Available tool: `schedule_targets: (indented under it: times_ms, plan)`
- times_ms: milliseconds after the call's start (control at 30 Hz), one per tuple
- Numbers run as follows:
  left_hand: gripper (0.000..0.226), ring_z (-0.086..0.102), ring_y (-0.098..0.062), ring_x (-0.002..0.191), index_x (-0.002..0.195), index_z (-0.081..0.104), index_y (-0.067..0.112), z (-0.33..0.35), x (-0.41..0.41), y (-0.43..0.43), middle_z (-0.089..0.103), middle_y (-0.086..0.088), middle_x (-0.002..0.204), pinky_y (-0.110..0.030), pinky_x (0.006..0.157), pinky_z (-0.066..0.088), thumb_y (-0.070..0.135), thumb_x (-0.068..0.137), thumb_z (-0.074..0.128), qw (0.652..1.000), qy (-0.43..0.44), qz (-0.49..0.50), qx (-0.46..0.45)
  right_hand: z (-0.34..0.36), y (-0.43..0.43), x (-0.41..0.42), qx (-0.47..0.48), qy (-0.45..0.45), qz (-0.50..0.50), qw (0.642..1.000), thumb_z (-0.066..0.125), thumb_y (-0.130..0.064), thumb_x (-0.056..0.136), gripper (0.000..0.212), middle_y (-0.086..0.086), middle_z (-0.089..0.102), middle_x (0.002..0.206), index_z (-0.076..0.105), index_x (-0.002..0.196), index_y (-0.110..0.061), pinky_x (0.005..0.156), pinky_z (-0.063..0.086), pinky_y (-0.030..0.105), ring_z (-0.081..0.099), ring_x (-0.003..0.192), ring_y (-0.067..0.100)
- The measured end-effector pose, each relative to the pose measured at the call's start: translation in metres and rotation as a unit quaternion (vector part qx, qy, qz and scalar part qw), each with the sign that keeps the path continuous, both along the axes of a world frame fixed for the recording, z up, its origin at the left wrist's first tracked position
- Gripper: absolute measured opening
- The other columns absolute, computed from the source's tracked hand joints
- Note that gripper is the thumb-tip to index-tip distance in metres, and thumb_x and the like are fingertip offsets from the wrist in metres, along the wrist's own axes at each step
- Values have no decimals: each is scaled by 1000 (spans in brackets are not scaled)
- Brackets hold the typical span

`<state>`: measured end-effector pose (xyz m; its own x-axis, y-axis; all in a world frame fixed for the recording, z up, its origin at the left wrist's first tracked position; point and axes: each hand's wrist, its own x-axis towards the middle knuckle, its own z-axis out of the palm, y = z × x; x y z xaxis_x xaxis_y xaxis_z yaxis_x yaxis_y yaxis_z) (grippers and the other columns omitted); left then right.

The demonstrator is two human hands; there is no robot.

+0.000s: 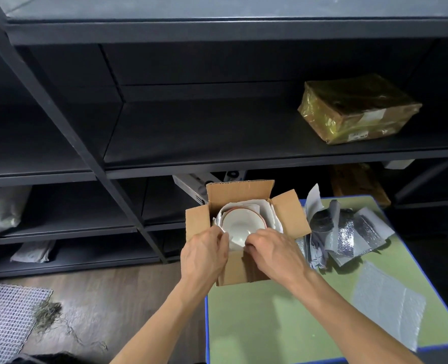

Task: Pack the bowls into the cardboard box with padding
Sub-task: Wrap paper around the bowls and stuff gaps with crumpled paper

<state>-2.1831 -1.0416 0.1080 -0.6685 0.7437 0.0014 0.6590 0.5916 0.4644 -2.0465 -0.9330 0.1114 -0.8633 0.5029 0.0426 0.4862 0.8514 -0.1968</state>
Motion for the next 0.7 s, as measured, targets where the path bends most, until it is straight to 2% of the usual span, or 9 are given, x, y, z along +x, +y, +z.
schedule_targets:
  times_ms: [133,200,333,467,700]
  plan:
    - [29,52,-17,62,73,54,22,-3,26,-2,57,5,65,-38,55,45,38,97,50,996,-25,-49,66,2,2,25,-17,45,-42,998,54,-37,97,22,-8,58,80,64,85,-22,61,47,34,57,86,17]
    - [29,50,-17,63,72,52,23,-8,38,2,55,6,63,-39,55,45,38,96,50,993,-32,-73,86,4,3,38,-28,49,-63,996,52,-39,98,22,-9,59,85,65,89,-23,66,46,31,56,89,14]
    - [34,53,-13,66,78,56,24,-8,62,17,59,9,66,-38,59,46,49,95,40,988,-57,-117,87,10,13,66,-43,52,-96,993,50,-43,100,23,-9,60,84,63,90,-27,59,37,29,60,80,15]
    - [32,55,-14,70,81,57,23,-7,83,39,61,8,69,-41,62,46,45,96,39,981,-66,-153,97,5,38,99,-64,23,-130,989,50,-41,99,19,-7,63,89,63,95,-28,63,44,36,63,84,19]
    - [22,52,-18,68,83,56,24,-7,126,79,56,7,73,-39,59,43,37,97,45,978,-21,-194,76,-6,99,145,-121,-23,-211,970,50,-40,99,19,-10,68,96,65,97,-29,73,49,35,65,91,20]
